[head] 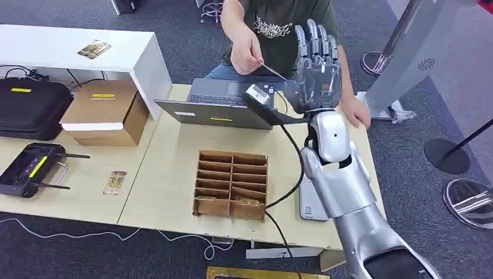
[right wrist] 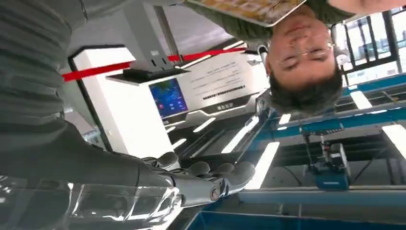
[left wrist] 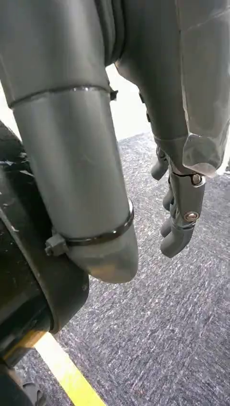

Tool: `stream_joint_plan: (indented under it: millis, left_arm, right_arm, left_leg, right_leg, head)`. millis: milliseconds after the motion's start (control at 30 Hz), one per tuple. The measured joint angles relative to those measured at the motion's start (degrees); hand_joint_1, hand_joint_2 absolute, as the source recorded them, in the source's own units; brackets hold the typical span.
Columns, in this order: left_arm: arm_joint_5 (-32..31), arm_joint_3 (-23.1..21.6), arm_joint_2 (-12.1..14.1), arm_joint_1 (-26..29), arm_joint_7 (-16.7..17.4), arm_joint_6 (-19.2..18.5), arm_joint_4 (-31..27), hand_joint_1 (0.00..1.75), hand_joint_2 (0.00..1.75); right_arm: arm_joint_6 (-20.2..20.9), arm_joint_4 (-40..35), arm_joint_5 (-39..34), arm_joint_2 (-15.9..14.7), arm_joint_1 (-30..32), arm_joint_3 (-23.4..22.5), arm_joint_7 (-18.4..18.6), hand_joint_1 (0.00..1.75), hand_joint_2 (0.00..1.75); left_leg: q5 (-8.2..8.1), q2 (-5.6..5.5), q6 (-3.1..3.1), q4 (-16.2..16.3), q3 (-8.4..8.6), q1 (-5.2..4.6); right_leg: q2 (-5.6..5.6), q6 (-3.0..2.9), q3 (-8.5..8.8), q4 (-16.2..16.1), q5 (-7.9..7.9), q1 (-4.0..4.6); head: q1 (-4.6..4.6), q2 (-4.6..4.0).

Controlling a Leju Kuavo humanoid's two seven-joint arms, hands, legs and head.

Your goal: Pass the card to the sensor for recognition and then transmit it.

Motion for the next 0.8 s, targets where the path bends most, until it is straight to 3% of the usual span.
stream_joint_plan:
  millis: [233, 800]
  left_arm:
    - [-0.55, -0.42, -0.09, -0.48, -0.02, -0.77, 0.0, 0.0, 0.0]
    - [-1.09, -1.03, -0.28, -0.5, -0.02, -0.7, 0.0, 0.0, 0.0]
  right_arm:
    - [1.07, 5.41, 0.61, 1.22, -5.07, 2.25, 0.88, 0.0, 1.75]
    - [0.77, 9.34, 0.68, 1.29, -5.8, 3.08, 0.85, 0.0, 1.75]
  left_leg:
    - [0.0, -0.02, 0.0, 0.01, -0.01, 0.0]
    - [-0.01, -0.02, 0.0, 0.04, 0.0, 0.0]
  right_leg:
    - [-0.03, 0.0, -0.01, 0.0, -0.01, 0.0]
    - [-0.02, 0.0, -0.01, 0.0, -0.01, 0.0]
  head:
    - [0.02, 0.0]
    - [0.02, 0.0]
